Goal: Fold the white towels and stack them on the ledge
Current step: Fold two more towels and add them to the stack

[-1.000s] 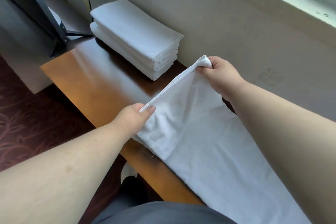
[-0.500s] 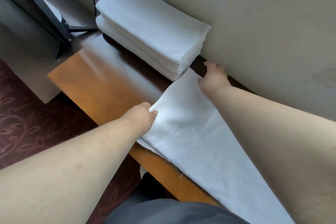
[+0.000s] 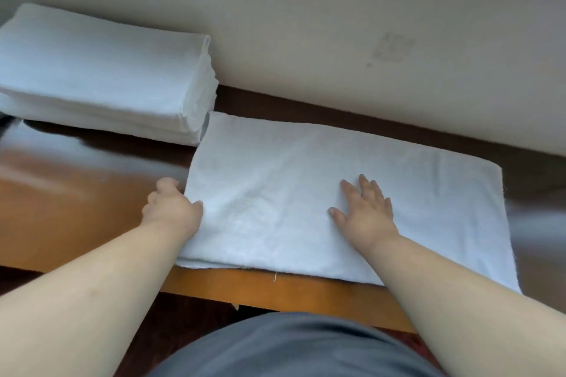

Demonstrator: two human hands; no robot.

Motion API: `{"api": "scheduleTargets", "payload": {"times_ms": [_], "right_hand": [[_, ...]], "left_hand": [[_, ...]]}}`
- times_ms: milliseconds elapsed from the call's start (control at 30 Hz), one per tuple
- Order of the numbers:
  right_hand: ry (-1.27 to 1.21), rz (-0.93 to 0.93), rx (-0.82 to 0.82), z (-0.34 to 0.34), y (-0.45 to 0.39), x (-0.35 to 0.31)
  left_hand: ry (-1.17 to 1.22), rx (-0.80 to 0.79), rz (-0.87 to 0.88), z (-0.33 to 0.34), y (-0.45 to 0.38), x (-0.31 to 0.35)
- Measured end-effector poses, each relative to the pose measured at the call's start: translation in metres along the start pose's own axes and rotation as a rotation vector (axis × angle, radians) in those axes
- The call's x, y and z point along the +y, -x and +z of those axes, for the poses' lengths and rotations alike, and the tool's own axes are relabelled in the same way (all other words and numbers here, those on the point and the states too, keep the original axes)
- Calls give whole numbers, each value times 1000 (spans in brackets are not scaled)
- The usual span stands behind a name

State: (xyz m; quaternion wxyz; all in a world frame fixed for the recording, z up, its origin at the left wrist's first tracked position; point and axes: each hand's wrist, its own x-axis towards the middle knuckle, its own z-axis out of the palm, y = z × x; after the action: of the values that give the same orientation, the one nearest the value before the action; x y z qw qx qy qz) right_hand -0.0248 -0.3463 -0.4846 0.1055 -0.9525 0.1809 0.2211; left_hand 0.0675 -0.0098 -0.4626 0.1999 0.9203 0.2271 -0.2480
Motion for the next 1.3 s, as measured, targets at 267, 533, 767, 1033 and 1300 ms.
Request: {"api": "scheduleTargets", "payload": {"times_ms": [267,533,767,1033,1300], "right_hand": [[-54,199,-126,-7,40,126],[-107,279,-203,-23,44,202],[-85,324,-183,-24,35,248],[-51,100,-7,-27,32,185],[-15,-521,-112,8,77,16]], "left_hand": [[-499,4,734,68,84,56],[-759,-282,602,135,136,84],[-707,-299,689,150,144,116],[-604,-125,686,150,186,33],[-565,-140,508,104,167,-21]]}}
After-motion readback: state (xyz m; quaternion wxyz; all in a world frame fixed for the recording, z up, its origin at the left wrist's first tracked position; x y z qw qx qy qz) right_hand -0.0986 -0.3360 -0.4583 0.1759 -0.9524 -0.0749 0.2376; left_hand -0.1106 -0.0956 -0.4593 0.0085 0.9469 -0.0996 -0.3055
